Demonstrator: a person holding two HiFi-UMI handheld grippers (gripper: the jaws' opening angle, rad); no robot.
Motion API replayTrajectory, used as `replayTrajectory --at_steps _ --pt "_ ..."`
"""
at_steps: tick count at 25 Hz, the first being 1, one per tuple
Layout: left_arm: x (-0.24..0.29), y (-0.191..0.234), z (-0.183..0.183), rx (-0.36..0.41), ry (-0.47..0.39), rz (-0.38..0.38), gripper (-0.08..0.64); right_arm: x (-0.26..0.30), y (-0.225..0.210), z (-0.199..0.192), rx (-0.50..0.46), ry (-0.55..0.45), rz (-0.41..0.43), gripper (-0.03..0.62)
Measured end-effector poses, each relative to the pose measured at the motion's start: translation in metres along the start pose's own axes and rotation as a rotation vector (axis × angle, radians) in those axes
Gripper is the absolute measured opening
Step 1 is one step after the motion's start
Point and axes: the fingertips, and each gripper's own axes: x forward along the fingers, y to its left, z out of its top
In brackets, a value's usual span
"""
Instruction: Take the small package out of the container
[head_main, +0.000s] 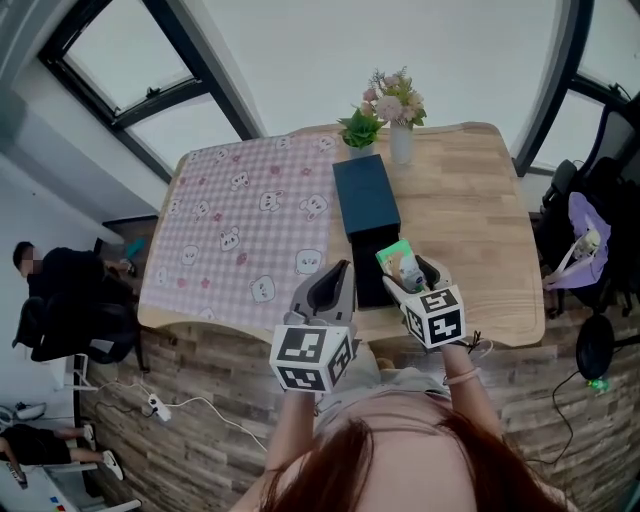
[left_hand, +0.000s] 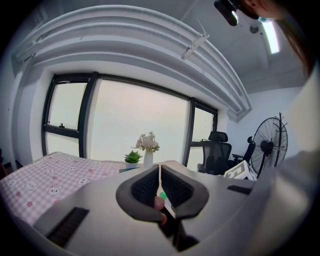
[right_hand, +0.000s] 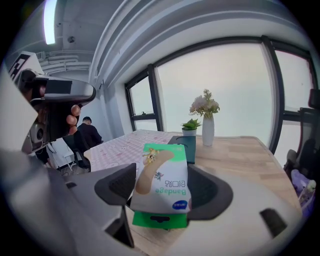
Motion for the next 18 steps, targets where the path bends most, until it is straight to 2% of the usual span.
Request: replayTrajectory --at_steps 8,18 --pt "-0.007 -0.012 0.011 0.04 -0.021 0.012 0.017 -0.035 -0.005 0.027 -0.061 -0.114 -0.048 0.321" --pt "-0.01 -0.022 0.019 0.091 -0.024 0.017 0.017 -0.072 -0.008 0.059 -0.071 -0.245 -0.094 0.321"
